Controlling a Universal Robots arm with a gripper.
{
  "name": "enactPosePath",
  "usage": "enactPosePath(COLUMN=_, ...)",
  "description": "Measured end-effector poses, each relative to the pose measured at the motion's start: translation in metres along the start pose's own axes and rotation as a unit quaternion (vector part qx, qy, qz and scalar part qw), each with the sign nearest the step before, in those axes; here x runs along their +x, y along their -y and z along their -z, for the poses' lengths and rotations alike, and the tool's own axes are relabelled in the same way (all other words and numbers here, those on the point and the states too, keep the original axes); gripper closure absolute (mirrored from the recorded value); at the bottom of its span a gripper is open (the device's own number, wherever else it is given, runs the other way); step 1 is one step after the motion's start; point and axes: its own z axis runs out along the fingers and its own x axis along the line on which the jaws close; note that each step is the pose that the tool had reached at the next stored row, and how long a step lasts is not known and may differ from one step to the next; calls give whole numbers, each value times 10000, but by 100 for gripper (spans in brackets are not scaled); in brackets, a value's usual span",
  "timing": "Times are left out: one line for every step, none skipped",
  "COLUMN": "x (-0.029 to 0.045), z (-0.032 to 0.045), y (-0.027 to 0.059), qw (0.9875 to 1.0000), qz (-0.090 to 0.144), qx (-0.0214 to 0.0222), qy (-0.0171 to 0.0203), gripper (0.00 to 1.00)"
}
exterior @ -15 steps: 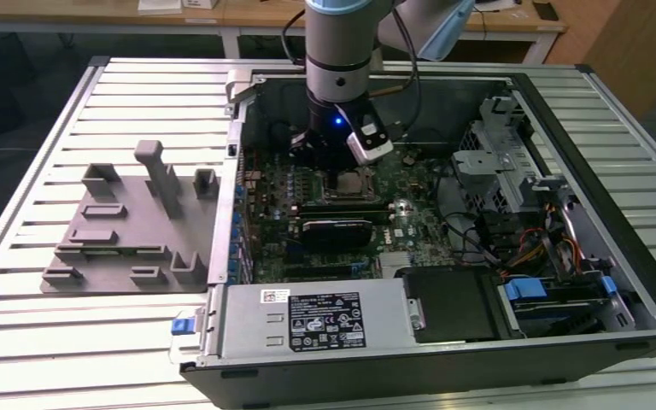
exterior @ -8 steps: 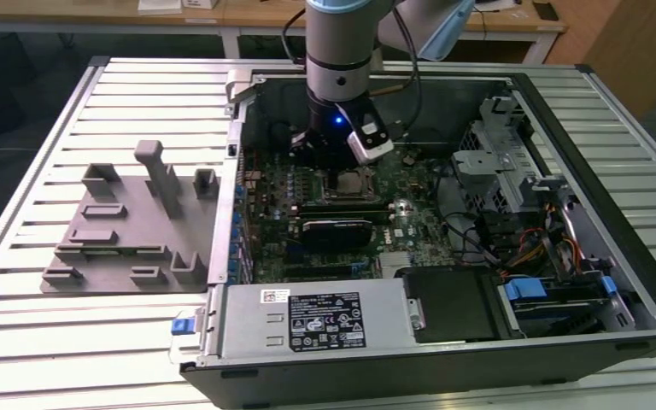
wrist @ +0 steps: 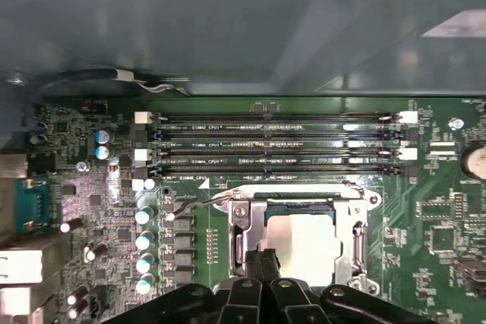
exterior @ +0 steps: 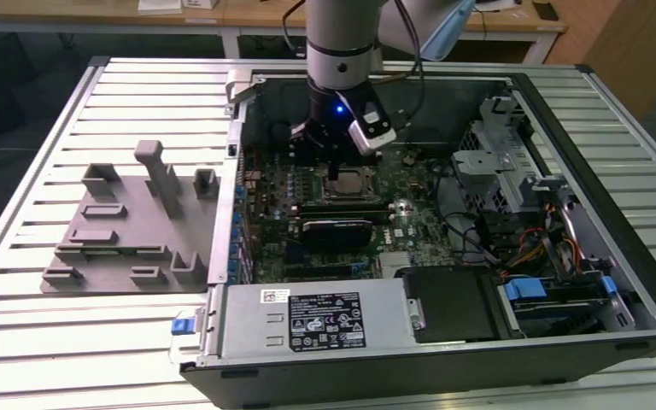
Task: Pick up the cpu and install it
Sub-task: 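Close the cpu cover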
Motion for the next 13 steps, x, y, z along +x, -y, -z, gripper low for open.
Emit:
enactPosePath(x=-1, z=20, y=0, qw=10000, qz=0, qx=0, qy=0, gripper=89)
enactPosePath(x=-1, z=40, y=0, qw=10000, qz=0, qx=0, qy=0, gripper=89)
enactPosePath(x=-2, z=52, y=0, qw=10000, qz=1, qx=1, qy=1, gripper=89)
enactPosePath(x=-2, z=52, y=0, qw=10000, qz=1, qx=-1, qy=1, gripper=89)
enactPosePath(x=-2, z=52, y=0, qw=10000, qz=0, qx=0, qy=1, gripper=89)
enactPosePath(x=-2, z=52, y=0, qw=10000, qz=0, qx=-1, qy=1, gripper=89)
enactPosePath(x=-2, z=52, y=0, qw=10000, qz=1, qx=-1, qy=1, gripper=89)
enactPosePath(x=-4, z=53, y=0, qw=10000, qz=1, qx=0, qy=1, gripper=89)
enactPosePath(x=-13, z=53, y=0, qw=10000, qz=1, qx=1, qy=0, gripper=89)
enactPosePath(x=-30, z=53, y=0, qw=10000, qz=0, qx=1, qy=0, gripper=89)
enactPosePath(x=-50, z=52, y=-1, qw=10000, qz=1, qx=0, qy=1, gripper=89)
enactPosePath(x=-75, z=52, y=-1, qw=10000, qz=1, qx=0, qy=1, gripper=89)
enactPosePath(x=-102, z=51, y=-2, qw=10000, qz=0, qx=0, qy=1, gripper=89)
